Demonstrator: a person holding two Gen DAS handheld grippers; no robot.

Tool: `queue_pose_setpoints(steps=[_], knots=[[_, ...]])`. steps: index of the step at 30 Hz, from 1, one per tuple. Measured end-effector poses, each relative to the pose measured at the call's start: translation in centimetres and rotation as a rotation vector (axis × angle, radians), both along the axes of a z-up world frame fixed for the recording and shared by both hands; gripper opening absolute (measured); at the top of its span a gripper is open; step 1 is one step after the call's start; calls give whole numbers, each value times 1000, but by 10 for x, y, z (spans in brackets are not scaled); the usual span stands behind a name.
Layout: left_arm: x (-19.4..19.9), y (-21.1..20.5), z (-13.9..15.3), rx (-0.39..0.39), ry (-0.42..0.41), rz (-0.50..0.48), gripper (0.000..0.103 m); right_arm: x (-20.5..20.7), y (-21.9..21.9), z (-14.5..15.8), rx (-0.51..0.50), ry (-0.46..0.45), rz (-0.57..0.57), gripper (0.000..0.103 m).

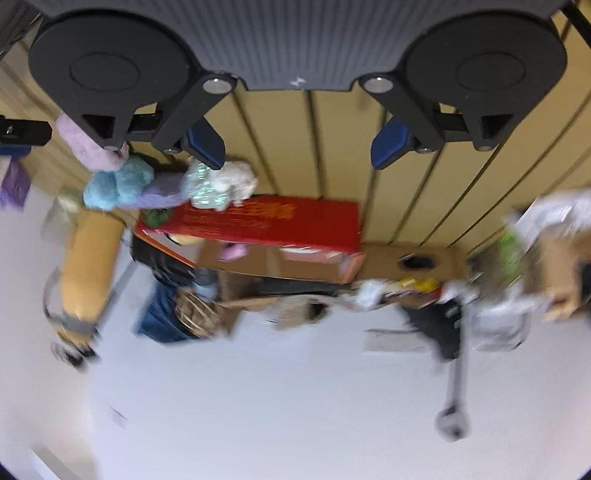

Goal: Organize soft objects
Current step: 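Withdraw both grippers back over the table toward the remaining items, then grasp the white tissue with the left gripper while the right grasps the iridescent bag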

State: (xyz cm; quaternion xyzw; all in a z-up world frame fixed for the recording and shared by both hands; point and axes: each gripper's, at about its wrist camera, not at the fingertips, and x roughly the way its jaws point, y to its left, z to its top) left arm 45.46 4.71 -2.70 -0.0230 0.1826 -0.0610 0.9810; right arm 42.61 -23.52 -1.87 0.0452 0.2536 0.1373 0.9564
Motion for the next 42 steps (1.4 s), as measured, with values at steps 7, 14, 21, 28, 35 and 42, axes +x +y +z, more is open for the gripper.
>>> queue_pose_setpoints(steps=[7, 14, 21, 28, 35, 42], knots=[[95, -34, -4, -13, 150, -154, 65, 13, 4, 0, -22, 10, 7, 83], [125, -28, -17, -136, 262, -212, 16, 33, 15, 13, -27, -28, 48, 83], [104, 5, -3, -172, 178, -121, 15, 97, 66, 4, 64, 88, 186, 76], [106, 41, 0, -192, 182, -4, 15, 160, 103, -21, 77, 170, 13, 71], [103, 48, 1, -184, 182, -9, 15, 171, 112, -32, 48, 154, -18, 34], [91, 40, 3, -165, 165, -30, 16, 124, 108, -17, 118, 132, 135, 32]])
